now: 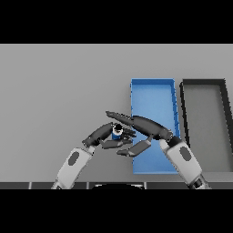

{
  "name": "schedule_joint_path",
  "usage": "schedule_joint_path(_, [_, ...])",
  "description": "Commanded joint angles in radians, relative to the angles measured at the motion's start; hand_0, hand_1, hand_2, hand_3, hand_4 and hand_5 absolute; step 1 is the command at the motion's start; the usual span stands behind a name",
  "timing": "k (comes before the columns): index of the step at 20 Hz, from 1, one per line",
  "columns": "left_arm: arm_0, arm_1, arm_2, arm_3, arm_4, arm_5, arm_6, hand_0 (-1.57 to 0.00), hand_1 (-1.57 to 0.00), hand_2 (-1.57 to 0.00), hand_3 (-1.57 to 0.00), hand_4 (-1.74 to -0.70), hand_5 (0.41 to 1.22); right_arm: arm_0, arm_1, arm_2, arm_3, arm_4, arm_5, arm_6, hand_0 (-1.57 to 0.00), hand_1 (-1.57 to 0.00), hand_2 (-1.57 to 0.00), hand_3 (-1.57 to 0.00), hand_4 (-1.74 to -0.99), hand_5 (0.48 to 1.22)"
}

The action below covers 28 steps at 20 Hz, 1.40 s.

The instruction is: Pick up the blue pipe and place it into the blue bin.

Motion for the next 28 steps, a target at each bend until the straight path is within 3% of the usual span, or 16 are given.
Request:
schedule_joint_path(1, [0.004,-0.011,-0.001,0.011,0.002,-0.006,0.001,-1.57,-1.57,-1.57,-1.57,-1.47,1.221,-0.024,0.022,0.012,0.022,-0.003,0.000,0.020,0.00,0.00,0.00,0.00,-1.194,0.514])
schedule_joint_path(4, [-0.002,-0.012,0.021,0.020,0.010,-0.037,-0.009,-1.57,-1.57,-1.57,-1.57,-1.45,1.221,-0.068,0.050,0.027,0.072,0.003,0.018,0.026,0.00,-0.01,-0.02,0.00,-1.214,0.511])
schedule_joint_path(6, [0.006,-0.023,0.023,0.022,0.003,-0.044,-0.019,-1.57,-1.57,-1.57,-1.57,-1.46,1.221,-0.100,0.073,0.038,0.104,0.001,0.029,0.036,-0.02,-0.11,-0.13,-0.05,-1.222,0.517])
schedule_joint_path(7, [0.014,-0.026,0.021,0.019,-0.011,-0.036,-0.002,-1.57,-1.57,-1.57,-1.57,-1.51,1.221,-0.117,0.088,0.041,0.120,0.000,0.032,0.039,-0.17,-0.24,-0.25,-0.14,-1.255,0.519])
schedule_joint_path(8, [0.013,-0.029,0.029,0.015,-0.005,-0.039,0.020,-1.57,-1.57,-1.54,-1.30,-1.56,1.221,-0.120,0.082,0.039,0.117,-0.010,0.039,0.045,-0.40,-0.44,-0.43,-0.31,-1.303,0.520])
schedule_joint_path(9, [0.009,-0.035,0.036,0.014,0.002,-0.037,0.044,-1.57,-1.57,-1.53,-1.14,-1.60,1.221,-0.149,0.098,0.046,0.146,0.008,0.038,0.039,-0.63,-0.65,-0.66,-0.50,-1.383,0.523])
schedule_joint_path(10, [0.003,-0.036,0.036,0.017,-0.004,-0.036,0.039,-1.57,-1.57,-1.54,-1.16,-1.63,1.221,-0.155,0.098,0.047,0.144,0.007,0.038,0.046,-0.82,-0.84,-0.84,-0.66,-1.446,0.527])
schedule_joint_path(12, [0.010,-0.040,0.034,0.017,-0.012,-0.042,0.023,-1.57,-1.57,-1.55,-1.23,-1.67,1.221,-0.132,0.109,0.049,0.153,0.005,0.037,0.012,-1.09,-1.10,-1.10,-0.90,-1.537,0.600])
schedule_joint_path(15, [-0.015,-0.056,0.050,0.024,-0.011,-0.050,0.021,-1.57,-1.57,-1.56,-1.33,-1.70,1.221,-0.114,0.127,0.044,0.148,-0.023,0.031,-0.029,-1.32,-1.33,-1.33,-1.23,-1.481,0.869])
schedule_joint_path(19, [0.004,-0.056,0.052,0.020,-0.031,-0.060,0.001,-1.57,-1.57,-1.55,-1.40,-1.73,1.221,-0.103,0.139,0.062,0.148,0.050,0.033,-0.095,-1.47,-1.47,-1.47,-1.43,-1.481,1.077])
schedule_joint_path(20, [0.004,-0.051,0.057,0.027,-0.039,-0.059,-0.023,-1.57,-1.57,-1.55,-1.42,-1.73,1.221,-0.103,0.147,0.059,0.153,0.055,0.035,-0.091,-1.49,-1.49,-1.49,-1.46,-1.485,1.106])
schedule_joint_path(23, [-0.001,-0.064,0.057,0.036,-0.042,-0.054,-0.032,-1.57,-1.57,-1.56,-1.43,-1.73,1.221,-0.075,0.176,0.034,0.135,-0.020,0.041,-0.009,-1.53,-1.53,-1.53,-1.51,-1.492,1.162])
schedule_joint_path(25, [0.013,-0.064,0.054,0.013,-0.042,-0.054,-0.028,-1.57,-1.57,-1.56,-1.43,-1.73,1.221,-0.057,0.201,0.032,0.117,-0.023,0.039,0.005,-1.54,-1.55,-1.55,-1.53,-1.494,1.183])
schedule_joint_path(26, [0.008,-0.069,0.056,0.008,-0.046,-0.045,-0.024,-1.57,-1.57,-1.57,-1.26,-1.73,1.221,-0.058,0.207,0.025,0.119,-0.024,0.039,0.000,-1.55,-1.55,-1.55,-1.54,-1.495,1.191])
schedule_joint_path(27, [0.011,-0.061,0.058,0.006,-0.054,-0.046,-0.036,-1.45,-1.37,-1.34,-1.05,-1.63,1.221,-0.061,0.209,0.014,0.115,-0.019,0.037,0.002,-1.55,-1.55,-1.55,-1.55,-1.496,1.197])
schedule_joint_path(28, [0.009,-0.047,0.060,0.001,-0.061,-0.058,-0.043,-1.18,-1.09,-1.07,-0.84,-1.51,1.221,-0.067,0.220,0.014,0.108,-0.009,0.031,0.016,-1.56,-1.56,-1.56,-1.55,-1.496,1.202])
